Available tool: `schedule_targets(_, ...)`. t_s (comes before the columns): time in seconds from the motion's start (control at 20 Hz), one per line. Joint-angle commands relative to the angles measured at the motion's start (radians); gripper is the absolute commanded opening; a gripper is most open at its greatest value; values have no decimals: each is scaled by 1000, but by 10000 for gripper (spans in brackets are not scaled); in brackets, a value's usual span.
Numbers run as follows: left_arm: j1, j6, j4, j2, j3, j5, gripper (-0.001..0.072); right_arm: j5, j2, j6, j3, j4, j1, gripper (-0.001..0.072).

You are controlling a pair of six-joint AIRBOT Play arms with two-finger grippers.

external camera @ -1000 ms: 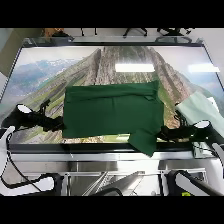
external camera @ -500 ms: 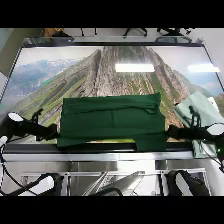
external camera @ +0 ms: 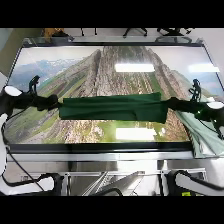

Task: Fold the shirts.

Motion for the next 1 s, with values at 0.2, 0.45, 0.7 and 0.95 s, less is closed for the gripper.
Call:
schedule_targets(0.2, -38, -16, -11, -288, 212, 3, 16, -51, -329, -304, 181, 234, 72, 29)
schedule_targets(0.45, -64, -16, -8, -348, 317, -71, 708, -20, -293, -153, 248, -4, 19, 501)
schedule_targets(0.7, -44, -46, -2, -348, 444, -134, 708, 92, -319, 42, 253, -194, -2, 664)
schedule_targets(0.95, -37, -63, -13, -348, 518, -206, 708, 109, -383, 42, 253, -185, 40, 629)
